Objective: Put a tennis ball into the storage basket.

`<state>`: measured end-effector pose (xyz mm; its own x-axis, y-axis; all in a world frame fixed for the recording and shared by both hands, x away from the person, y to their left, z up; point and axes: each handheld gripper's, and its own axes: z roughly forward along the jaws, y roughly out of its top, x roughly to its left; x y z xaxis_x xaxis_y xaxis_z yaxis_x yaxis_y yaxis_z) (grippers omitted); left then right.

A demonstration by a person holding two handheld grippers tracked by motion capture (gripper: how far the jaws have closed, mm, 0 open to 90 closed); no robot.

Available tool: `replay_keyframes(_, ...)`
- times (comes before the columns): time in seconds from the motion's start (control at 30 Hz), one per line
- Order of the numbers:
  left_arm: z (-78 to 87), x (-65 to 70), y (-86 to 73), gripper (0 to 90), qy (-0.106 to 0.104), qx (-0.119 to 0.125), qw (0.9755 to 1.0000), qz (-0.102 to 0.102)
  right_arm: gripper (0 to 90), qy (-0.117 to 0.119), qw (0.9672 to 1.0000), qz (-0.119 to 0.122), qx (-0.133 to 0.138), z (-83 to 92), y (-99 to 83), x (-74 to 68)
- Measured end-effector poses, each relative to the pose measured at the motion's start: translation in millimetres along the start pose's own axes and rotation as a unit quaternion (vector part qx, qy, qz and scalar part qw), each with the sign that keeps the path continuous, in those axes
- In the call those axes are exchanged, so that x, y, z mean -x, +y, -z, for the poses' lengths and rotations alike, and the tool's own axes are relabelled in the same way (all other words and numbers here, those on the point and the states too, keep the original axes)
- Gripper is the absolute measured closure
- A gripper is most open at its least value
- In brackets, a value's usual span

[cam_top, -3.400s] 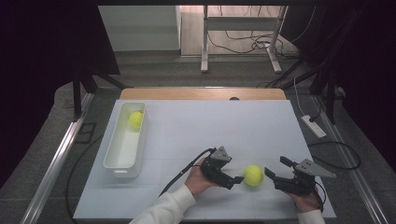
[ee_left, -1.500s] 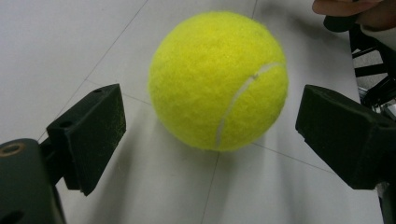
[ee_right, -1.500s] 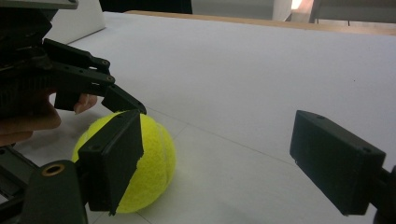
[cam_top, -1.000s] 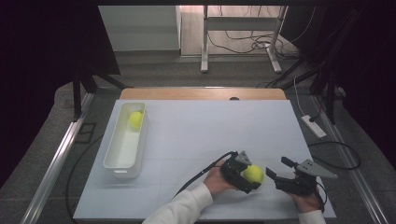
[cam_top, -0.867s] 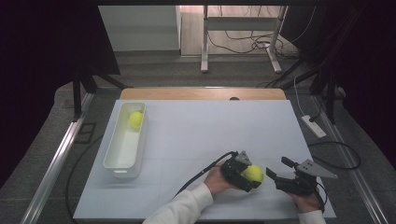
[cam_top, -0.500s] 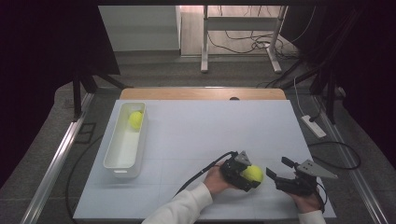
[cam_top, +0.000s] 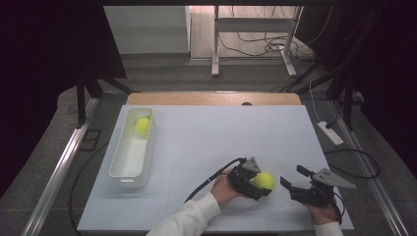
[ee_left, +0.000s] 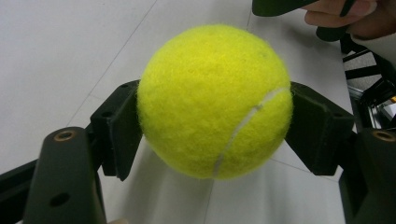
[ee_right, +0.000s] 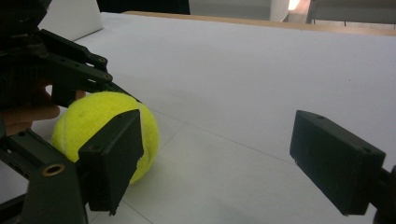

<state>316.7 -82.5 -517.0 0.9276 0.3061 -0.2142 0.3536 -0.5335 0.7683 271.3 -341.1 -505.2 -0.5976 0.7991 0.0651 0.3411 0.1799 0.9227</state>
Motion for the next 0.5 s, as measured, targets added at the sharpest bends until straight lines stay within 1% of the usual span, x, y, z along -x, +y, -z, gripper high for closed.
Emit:
replay_keyframes(0.4, 9.8, -1.6, -5.0, 27.0, 0.008, 0.007, 0.9999, 0.004, 16.9, 0.001, 1.0000, 0.001, 0.000, -0.3, 0.3, -1.0)
replay_keyframes(0.47, 11.9, -1.6, -5.7, 27.0, 0.011, 0.010, 0.9999, 0.006, 16.9, 0.000, 1.0000, 0.001, -0.001, -0.5, 0.2, -0.9)
replay_keyframes(0.5, 13.8, -1.7, -6.0, 27.0, 0.015, 0.010, 0.9998, 0.005, 16.9, 0.001, 1.0000, 0.001, -0.001, -0.5, 0.2, -0.9)
